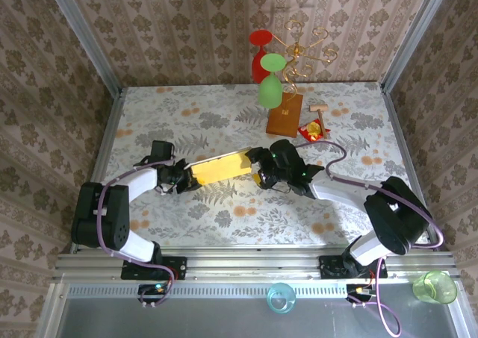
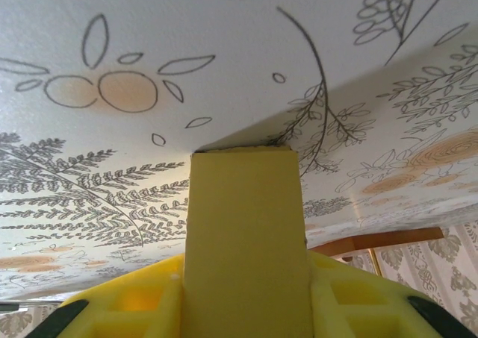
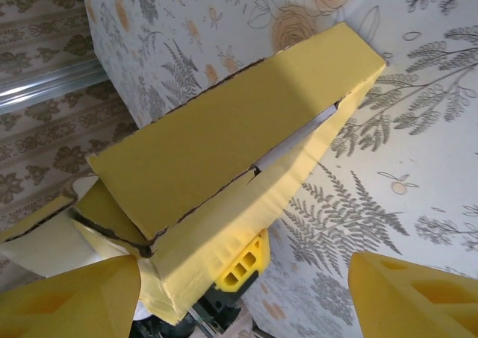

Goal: Fold the paper box

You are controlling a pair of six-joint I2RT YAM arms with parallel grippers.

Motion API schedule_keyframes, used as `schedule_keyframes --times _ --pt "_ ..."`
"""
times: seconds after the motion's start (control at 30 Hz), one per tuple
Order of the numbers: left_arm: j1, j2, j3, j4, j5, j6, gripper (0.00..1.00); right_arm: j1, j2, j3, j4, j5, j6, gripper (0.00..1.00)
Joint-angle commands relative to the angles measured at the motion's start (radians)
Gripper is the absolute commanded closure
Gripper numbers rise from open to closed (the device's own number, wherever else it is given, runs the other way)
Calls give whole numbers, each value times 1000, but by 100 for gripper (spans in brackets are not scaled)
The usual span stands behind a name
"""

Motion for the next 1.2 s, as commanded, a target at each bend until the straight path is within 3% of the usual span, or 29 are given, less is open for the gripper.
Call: schedule_keyframes --times 0.0,0.17,0.43,0.7,0.93,1.17 --pt "8 29 7 -32 -64 5 73 15 52 47 29 37 29 26" --pt "11 30 9 -31 -63 9 73 14 77 68 -33 45 20 30" --pt "13 40 0 6 -59 -12 73 24 91 140 -355 72 -40 38" --pt "21 48 -11 31 -54 -26 71 36 156 190 -345 107 -68 38" --pt "23 71 -28 73 -56 -58 72 64 106 234 -329 125 -157 37" --pt "24 72 -38 111 -89 -125 75 130 68 202 -164 139 -210 34"
